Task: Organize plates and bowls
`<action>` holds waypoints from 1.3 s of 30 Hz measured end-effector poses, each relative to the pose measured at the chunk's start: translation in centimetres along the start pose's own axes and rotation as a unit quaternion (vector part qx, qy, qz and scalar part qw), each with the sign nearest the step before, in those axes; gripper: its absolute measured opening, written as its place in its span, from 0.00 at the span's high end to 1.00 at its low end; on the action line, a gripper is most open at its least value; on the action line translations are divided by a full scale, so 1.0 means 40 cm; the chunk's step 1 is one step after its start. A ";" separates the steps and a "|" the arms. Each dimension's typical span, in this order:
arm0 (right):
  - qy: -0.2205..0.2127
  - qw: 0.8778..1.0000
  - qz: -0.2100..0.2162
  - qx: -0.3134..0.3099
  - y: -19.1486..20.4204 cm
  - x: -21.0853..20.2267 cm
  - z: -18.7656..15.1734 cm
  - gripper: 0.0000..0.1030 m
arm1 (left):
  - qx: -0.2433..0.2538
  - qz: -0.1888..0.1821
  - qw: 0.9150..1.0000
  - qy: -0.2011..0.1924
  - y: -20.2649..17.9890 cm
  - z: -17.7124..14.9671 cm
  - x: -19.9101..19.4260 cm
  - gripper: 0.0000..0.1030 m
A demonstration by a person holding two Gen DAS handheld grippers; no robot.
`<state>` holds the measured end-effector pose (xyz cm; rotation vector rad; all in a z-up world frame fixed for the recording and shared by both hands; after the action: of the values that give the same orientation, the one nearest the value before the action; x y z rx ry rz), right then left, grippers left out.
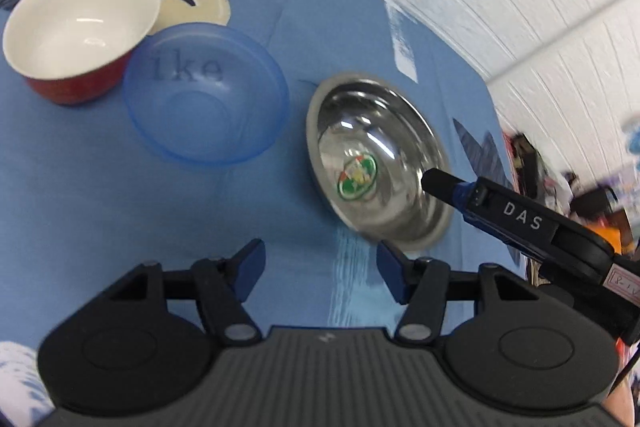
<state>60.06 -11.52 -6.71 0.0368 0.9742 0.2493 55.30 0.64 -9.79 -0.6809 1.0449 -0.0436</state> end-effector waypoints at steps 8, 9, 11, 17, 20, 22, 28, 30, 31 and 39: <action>0.038 0.998 0.004 -0.045 0.013 0.124 0.015 0.52 | -0.005 0.046 0.998 -0.045 -0.027 0.037 0.058 0.52; 0.033 0.998 0.022 -0.045 0.011 0.126 0.014 0.55 | 0.003 0.051 0.998 -0.045 -0.031 0.039 0.062 0.66; 0.017 0.998 0.057 -0.025 0.002 0.118 0.009 0.63 | 0.013 0.056 0.998 -0.035 -0.032 0.039 0.075 0.80; 0.026 0.995 0.094 -0.001 -0.010 0.071 -0.043 0.79 | 0.036 0.048 0.998 -0.023 -0.031 0.017 0.056 0.88; 0.032 0.994 0.105 0.005 -0.003 0.026 -0.091 0.79 | 0.065 0.053 0.996 -0.021 -0.036 -0.024 0.015 0.88; 0.036 0.993 0.114 0.007 0.007 -0.015 -0.130 0.77 | 0.080 0.043 0.996 -0.012 -0.041 -0.066 -0.021 0.88; 0.028 0.995 0.097 -0.005 0.039 -0.177 -0.294 0.74 | 0.137 0.026 0.990 0.016 -0.032 -0.246 -0.142 0.87; 0.027 0.995 0.096 0.001 0.053 -0.230 -0.368 0.74 | 0.158 0.017 0.987 0.026 -0.019 -0.316 -0.181 0.87; 0.026 0.995 0.097 0.006 0.060 -0.254 -0.404 0.74 | 0.166 0.014 0.986 0.029 -0.010 -0.350 -0.199 0.87; 0.028 0.996 0.086 0.013 0.125 -0.342 -0.628 0.70 | 0.219 0.009 0.975 0.046 0.065 -0.563 -0.282 0.87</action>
<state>31.12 -11.78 -9.02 0.1387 1.0310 0.3981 30.54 -4.58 -9.55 -0.2693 1.0830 -0.2845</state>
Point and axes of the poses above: each gripper's, at about its wrist camera, not at the fingertips, and x roughly the way its jaws point, y to its left, z to its top, the point moved 7 cm from there along x, roughly the way its jaws point, and after that the axes turned 4 degrees about y, right-handed, at the moved point
